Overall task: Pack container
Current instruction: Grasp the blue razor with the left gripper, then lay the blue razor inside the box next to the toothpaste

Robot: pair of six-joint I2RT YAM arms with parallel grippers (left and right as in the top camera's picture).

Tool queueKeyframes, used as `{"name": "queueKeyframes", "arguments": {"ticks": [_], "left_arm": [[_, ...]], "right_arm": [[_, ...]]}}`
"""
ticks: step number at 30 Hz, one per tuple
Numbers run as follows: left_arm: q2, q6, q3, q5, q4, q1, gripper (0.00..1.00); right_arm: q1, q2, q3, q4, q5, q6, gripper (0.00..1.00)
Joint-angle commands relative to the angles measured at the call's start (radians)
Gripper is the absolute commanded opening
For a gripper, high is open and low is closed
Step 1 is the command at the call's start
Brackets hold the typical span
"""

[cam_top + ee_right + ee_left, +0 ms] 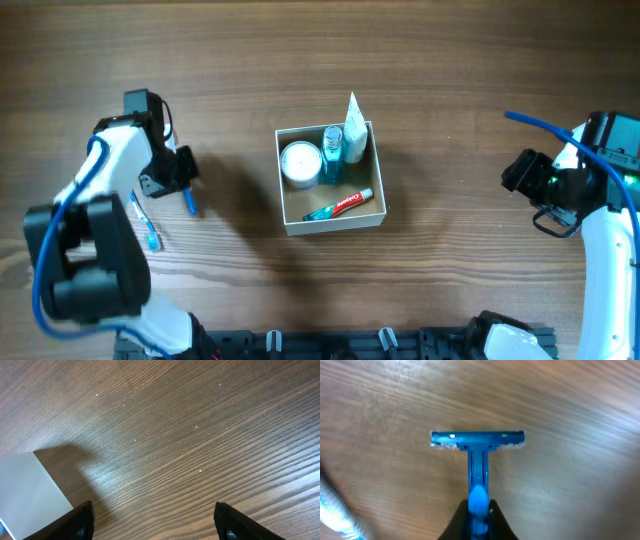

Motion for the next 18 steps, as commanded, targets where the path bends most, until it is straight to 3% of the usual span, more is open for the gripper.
{"name": "queueKeyframes", "arguments": {"ticks": [1,3,7,11,18], "left_arm": [[-0.26,0.151,0.063,0.013,-0.043,-0.121,0.04],[-0.42,0.343,0.063,0.012,-0.042,-0.278,0.04],[-0.553,0.6,0.063,0.012,-0.039,-0.581,0.04],[-0.509,0.633,0.063,0.013,-0.03,-0.781,0.04],[-0.32,0.712,0.063,0.013,0.025,-0.866,0.04]], "right_arm": [[-0.003,0.001,-0.001,0.006,-0.013,-0.01,0.77],[-0.003,0.001,-0.001,0.007,-0.012,-0.01,0.77],[-0.003,0.001,-0.001,0.009,-0.012,-0.016,0.77],[-0.003,0.001,-0.001,0.009,-0.012,-0.02,0.77],[-0.003,0.001,-0.001,0.013,-0.013,-0.02,0.77]]}}
